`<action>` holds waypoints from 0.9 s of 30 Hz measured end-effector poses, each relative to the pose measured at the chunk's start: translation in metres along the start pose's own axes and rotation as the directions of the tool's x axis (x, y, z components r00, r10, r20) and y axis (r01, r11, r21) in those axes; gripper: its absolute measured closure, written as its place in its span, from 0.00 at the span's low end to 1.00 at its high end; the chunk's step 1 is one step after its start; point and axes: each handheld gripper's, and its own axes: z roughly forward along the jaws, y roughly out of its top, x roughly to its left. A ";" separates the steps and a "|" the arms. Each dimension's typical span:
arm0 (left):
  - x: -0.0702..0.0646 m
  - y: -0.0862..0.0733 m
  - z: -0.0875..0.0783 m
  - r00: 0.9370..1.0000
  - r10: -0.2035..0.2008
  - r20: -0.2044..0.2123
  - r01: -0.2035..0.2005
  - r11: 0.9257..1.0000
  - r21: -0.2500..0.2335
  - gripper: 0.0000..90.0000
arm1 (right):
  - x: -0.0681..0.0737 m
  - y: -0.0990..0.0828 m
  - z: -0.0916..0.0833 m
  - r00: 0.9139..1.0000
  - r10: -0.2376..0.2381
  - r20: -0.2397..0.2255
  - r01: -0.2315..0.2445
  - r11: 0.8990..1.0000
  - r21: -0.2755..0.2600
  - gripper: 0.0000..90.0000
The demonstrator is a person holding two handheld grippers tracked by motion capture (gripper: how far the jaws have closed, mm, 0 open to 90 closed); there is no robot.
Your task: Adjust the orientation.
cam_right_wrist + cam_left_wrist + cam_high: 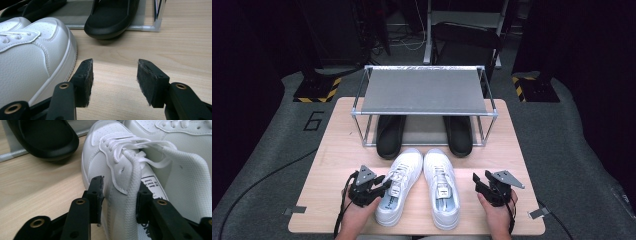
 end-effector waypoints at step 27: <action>-0.004 -0.004 -0.001 0.996 -0.080 -0.032 0.079 0.996 -0.040 0.90 | -0.002 -0.002 0.002 1.000 0.018 -0.011 -0.018 1.000 0.007 0.52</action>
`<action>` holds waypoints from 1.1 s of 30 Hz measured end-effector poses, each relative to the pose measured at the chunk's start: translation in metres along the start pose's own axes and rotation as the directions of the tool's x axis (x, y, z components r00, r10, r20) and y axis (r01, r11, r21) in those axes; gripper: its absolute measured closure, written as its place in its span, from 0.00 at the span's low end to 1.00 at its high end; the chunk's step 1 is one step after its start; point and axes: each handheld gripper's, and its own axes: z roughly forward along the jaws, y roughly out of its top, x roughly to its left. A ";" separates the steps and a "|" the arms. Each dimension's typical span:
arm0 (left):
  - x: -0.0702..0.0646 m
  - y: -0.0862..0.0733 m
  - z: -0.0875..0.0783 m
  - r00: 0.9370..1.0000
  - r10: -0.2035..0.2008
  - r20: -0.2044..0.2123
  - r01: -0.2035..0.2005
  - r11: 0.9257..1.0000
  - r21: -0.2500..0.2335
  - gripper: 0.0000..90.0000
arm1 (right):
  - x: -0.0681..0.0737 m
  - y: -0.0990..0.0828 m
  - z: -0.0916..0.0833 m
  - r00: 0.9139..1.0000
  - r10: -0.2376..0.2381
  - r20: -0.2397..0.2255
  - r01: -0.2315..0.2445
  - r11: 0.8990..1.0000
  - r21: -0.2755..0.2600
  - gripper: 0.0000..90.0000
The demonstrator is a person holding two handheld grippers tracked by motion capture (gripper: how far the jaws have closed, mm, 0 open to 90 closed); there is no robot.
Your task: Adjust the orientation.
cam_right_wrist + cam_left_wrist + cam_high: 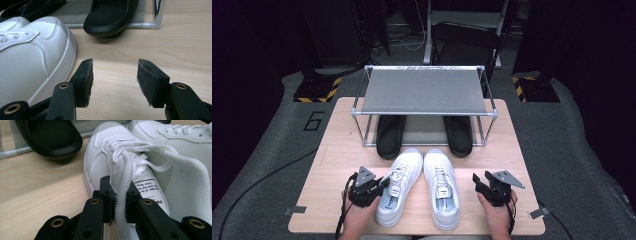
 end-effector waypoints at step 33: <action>0.006 -0.004 -0.006 0.999 -0.047 0.014 0.048 0.997 -0.060 0.92 | -0.003 -0.002 0.001 1.000 0.013 0.003 -0.013 1.000 0.003 0.52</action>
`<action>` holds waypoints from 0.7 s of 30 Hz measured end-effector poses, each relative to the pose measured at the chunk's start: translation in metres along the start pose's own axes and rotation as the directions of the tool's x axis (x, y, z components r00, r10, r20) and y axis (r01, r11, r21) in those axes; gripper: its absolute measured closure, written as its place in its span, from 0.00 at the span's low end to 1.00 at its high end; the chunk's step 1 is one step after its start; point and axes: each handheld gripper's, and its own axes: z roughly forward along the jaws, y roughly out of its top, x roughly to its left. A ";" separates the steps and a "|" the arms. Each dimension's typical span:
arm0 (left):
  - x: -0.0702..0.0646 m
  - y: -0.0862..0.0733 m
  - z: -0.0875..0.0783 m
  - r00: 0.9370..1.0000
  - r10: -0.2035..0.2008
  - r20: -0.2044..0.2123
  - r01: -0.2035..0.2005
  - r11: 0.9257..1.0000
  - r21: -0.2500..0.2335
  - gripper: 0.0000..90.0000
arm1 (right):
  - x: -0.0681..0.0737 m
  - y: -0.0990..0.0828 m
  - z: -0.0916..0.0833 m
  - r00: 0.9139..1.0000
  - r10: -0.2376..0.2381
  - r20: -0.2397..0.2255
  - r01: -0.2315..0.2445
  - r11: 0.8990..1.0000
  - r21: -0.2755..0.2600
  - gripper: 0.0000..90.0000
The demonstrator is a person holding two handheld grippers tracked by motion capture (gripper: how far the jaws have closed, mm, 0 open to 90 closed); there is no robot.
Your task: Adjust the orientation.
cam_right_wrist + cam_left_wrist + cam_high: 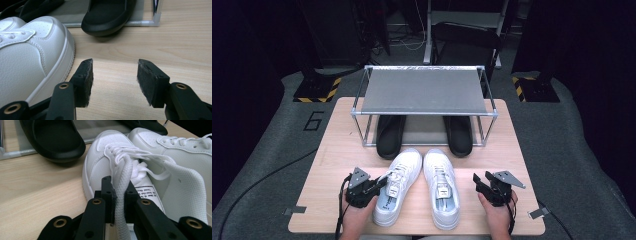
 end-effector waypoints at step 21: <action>0.003 0.015 -0.011 1.000 0.008 0.026 -0.008 1.000 -0.016 0.92 | -0.002 0.000 -0.001 1.000 0.011 0.001 -0.011 1.000 -0.003 0.52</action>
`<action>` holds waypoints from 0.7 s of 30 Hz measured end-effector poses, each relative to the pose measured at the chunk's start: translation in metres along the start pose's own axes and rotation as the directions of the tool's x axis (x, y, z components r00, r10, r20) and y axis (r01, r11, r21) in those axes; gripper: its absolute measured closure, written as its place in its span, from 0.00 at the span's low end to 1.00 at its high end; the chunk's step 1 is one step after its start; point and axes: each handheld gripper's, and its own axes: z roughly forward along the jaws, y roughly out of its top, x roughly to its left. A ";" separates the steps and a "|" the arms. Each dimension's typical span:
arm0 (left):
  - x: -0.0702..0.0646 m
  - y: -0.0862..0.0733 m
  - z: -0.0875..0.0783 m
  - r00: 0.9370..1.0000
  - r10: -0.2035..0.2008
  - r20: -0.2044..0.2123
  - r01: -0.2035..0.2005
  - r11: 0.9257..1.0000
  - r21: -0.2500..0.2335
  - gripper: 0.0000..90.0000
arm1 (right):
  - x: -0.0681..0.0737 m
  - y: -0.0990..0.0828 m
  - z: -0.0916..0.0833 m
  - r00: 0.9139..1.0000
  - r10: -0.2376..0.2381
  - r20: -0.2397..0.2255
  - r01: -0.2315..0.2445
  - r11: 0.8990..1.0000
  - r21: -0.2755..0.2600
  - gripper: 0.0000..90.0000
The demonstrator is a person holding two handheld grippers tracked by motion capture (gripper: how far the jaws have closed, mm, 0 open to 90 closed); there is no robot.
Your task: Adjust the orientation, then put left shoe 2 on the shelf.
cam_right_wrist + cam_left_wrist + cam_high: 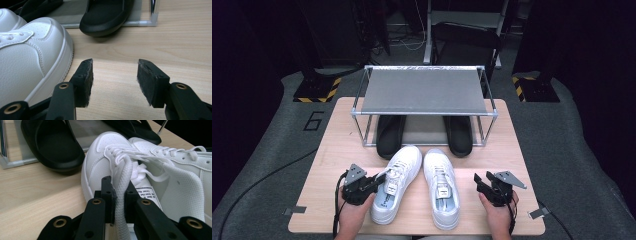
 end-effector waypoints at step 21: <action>0.002 0.016 -0.010 1.000 -0.013 0.019 0.013 1.000 0.006 0.92 | -0.002 0.000 0.000 1.000 0.013 0.006 -0.013 1.000 0.003 0.52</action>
